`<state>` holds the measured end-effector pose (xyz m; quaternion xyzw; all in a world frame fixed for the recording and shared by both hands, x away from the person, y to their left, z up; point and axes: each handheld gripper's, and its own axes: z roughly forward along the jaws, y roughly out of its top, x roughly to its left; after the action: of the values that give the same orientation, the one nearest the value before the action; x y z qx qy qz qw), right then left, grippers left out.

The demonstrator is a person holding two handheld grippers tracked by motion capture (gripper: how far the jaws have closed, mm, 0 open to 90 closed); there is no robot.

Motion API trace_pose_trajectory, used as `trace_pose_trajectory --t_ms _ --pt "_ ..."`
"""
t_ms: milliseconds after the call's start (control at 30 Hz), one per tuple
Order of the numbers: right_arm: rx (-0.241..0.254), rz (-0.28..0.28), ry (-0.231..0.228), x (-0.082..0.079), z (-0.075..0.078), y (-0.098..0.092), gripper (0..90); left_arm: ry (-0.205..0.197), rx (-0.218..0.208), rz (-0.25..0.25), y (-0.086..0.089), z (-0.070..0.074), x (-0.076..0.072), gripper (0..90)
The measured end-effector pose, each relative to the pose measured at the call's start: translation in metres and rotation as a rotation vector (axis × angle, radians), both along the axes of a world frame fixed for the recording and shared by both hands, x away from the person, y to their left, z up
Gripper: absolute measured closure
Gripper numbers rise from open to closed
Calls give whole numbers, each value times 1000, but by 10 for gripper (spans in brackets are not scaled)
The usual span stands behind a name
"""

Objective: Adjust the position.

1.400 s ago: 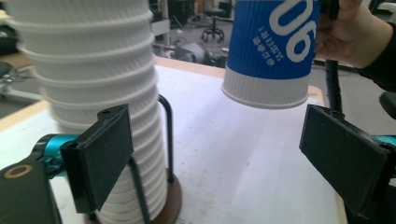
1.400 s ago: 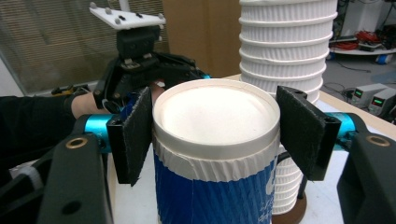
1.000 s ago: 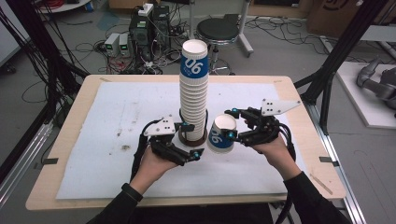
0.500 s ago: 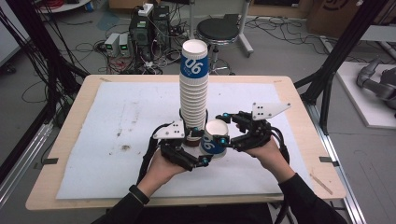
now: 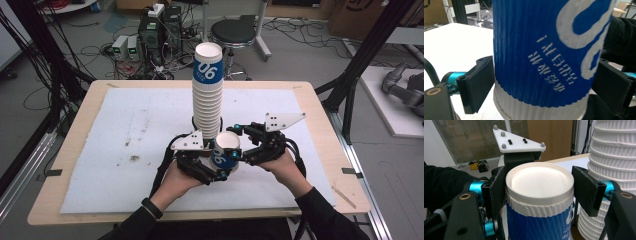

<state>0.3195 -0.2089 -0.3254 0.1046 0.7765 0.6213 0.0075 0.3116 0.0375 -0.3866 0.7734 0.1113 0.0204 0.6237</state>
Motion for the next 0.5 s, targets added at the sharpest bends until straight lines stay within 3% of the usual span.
trace_pose_trajectory --t_ms 267,500 --pt "1 6 4 0 -1 1 313 -23 3 -13 2 0 -1 183" --pt "3 8 5 0 -1 0 307 -29 18 -22 4 2 -1 202"
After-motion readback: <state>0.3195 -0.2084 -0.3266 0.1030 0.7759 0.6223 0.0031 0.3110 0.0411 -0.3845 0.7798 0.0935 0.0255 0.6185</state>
